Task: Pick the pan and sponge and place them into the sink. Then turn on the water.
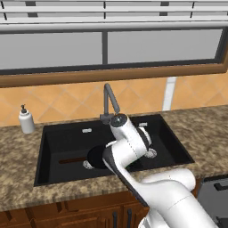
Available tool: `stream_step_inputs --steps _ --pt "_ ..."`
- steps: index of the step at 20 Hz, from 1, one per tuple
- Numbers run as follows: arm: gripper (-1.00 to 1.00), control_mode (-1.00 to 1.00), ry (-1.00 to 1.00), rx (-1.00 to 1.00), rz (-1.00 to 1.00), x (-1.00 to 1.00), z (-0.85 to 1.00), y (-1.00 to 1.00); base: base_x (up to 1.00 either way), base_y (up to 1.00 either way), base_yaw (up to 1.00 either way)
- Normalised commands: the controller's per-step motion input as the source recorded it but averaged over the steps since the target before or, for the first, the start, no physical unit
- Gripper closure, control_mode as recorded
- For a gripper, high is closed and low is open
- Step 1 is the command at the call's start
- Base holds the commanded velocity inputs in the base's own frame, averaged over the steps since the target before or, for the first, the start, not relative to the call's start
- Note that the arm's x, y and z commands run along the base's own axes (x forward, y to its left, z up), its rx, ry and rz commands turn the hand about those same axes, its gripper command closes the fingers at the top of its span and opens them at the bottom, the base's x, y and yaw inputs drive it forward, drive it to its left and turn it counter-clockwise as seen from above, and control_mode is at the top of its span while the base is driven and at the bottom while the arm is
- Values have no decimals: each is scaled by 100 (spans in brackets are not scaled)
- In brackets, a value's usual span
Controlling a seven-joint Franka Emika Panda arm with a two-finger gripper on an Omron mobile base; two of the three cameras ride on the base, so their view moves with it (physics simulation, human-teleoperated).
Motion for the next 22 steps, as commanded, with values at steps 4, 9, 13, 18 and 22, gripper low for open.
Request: stream_step_inputs --steps 4,9,13,18,22 --pt "100 -100 2 -9 0 32 0 78 0 0 0" --pt "100 -100 5 -2 0 64 0 62 0 0 0" --pt "100 -100 17 0 0 78 -5 34 0 0 0" --pt "100 -100 12 -3 0 53 -30 31 0 0 0" --pt "100 -100 0 -7 -1 33 -43 26 0 0 0"
